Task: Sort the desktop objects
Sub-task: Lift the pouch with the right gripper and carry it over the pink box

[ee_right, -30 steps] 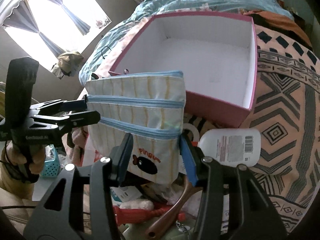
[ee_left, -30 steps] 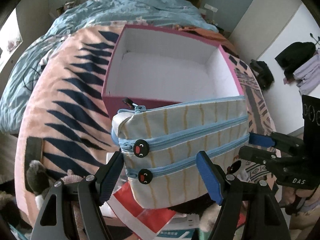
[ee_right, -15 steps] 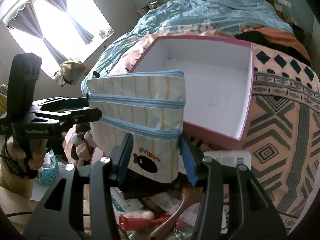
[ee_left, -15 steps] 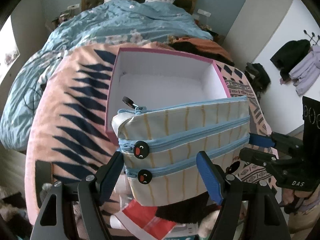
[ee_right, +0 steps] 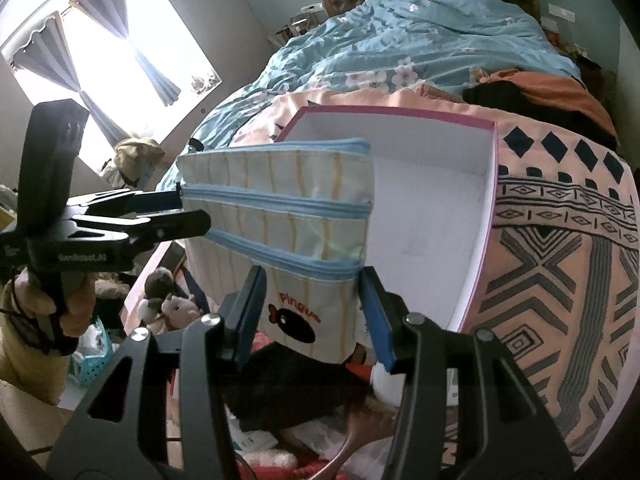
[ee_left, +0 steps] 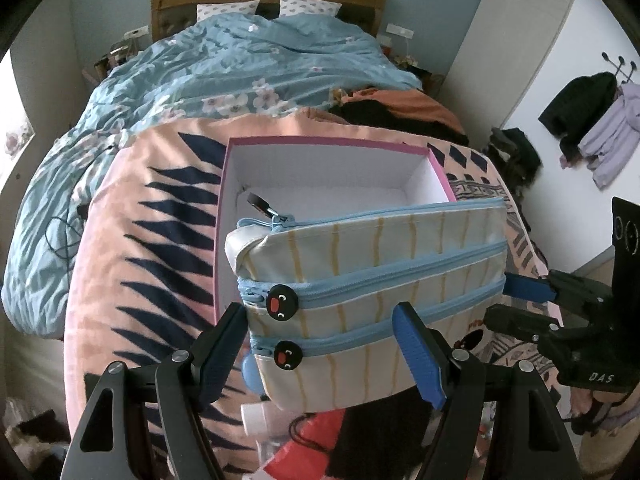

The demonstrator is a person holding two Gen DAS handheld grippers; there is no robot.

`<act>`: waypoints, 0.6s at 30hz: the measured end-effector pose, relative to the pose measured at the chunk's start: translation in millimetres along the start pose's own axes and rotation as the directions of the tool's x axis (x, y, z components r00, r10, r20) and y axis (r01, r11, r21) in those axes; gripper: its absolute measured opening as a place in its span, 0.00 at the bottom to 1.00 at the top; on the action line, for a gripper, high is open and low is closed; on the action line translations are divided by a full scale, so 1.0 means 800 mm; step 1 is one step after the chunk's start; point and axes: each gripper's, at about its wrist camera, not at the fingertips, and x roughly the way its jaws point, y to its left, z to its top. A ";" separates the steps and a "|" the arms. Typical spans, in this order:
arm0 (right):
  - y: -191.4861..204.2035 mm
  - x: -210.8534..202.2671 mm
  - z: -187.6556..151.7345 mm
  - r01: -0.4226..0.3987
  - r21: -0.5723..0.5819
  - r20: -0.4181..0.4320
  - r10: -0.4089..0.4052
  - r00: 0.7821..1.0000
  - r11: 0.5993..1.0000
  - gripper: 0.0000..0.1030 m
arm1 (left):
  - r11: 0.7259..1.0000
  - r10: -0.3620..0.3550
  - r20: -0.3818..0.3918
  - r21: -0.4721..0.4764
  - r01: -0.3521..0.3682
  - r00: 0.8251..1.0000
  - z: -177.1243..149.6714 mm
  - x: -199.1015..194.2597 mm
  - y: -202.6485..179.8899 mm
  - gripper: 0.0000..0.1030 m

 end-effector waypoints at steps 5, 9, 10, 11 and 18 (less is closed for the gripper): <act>-0.008 0.008 0.016 0.010 0.014 0.010 -0.010 1.000 1.000 0.50 | 1.000 0.005 -0.002 0.009 -0.005 1.000 0.019 0.013 0.003 0.73; -0.014 0.016 0.026 0.015 0.031 0.013 -0.016 1.000 0.999 0.49 | 1.000 0.013 -0.006 0.009 -0.013 1.000 0.031 0.024 0.006 0.73; -0.016 0.019 0.029 0.015 0.035 0.012 -0.015 1.000 0.999 0.49 | 1.000 0.015 -0.007 0.009 -0.015 1.000 0.034 0.027 0.007 0.73; -0.018 0.021 0.031 0.015 0.037 0.010 -0.016 1.000 0.999 0.49 | 1.000 0.014 -0.005 0.009 -0.014 1.000 0.034 0.027 0.007 0.73; -0.030 0.038 0.045 0.025 0.053 0.002 -0.025 1.000 0.998 0.49 | 1.000 0.024 -0.012 0.001 -0.024 1.000 0.055 0.051 0.016 0.73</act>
